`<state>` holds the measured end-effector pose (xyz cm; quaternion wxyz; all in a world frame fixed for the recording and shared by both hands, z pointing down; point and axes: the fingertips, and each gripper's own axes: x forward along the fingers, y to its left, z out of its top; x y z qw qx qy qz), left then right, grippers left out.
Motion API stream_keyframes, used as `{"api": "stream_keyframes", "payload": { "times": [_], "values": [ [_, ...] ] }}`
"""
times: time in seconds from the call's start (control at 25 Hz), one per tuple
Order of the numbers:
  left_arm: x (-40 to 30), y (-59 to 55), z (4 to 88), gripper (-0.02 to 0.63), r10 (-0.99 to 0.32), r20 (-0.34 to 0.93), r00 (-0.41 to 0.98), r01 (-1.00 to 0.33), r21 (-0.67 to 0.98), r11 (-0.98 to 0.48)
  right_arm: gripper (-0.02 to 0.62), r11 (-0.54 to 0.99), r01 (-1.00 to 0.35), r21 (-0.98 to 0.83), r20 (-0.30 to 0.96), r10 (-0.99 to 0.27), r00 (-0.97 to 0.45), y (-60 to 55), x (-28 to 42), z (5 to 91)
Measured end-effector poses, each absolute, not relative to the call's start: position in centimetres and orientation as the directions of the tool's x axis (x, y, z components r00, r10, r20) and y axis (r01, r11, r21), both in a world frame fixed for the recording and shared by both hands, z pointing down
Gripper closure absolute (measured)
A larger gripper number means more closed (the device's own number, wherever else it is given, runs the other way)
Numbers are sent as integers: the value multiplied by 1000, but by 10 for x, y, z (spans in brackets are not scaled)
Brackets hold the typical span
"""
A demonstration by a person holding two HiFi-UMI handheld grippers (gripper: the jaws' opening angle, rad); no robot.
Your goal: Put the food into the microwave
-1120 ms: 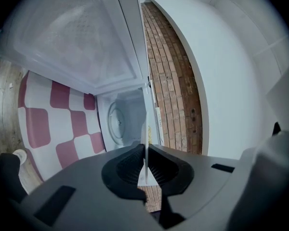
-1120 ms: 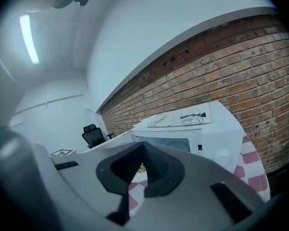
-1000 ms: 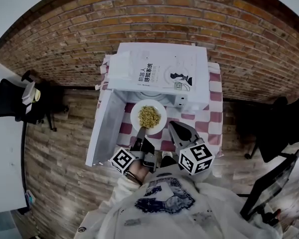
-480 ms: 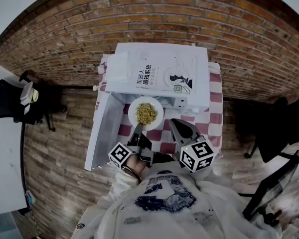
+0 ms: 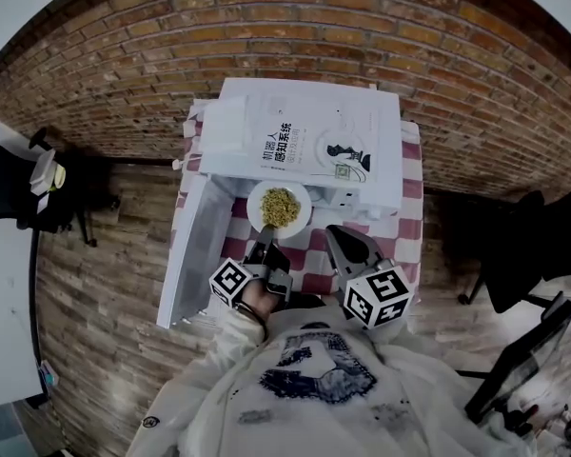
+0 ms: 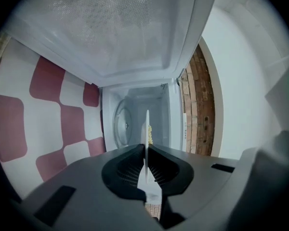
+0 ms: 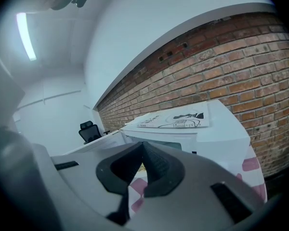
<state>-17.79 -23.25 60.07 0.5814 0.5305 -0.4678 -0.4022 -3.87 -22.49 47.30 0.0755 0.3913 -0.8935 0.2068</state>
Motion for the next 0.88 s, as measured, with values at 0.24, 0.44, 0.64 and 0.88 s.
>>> {"api": "stream_keyframes", "payload": {
  "times": [0.24,0.44,0.64,0.88],
  "values": [
    [-184,-250,620,578,-966,140,217,-26,990,138,583,606,-739,-295,298,-677,-673,-230,-34,471],
    [-186,-262,630,578,-966,148,211,-10,989,149,583,601,-746,-286,304,-681,-666,-232,-31,471],
    [-185,-270,640,578,-965,157,209,-17,988,157,583,603,-746,-283,313,-678,-666,-233,-33,472],
    [-186,-277,655,578,-965,163,204,-11,986,164,583,611,-741,-278,318,-670,-671,-233,-37,474]
  ]
}}
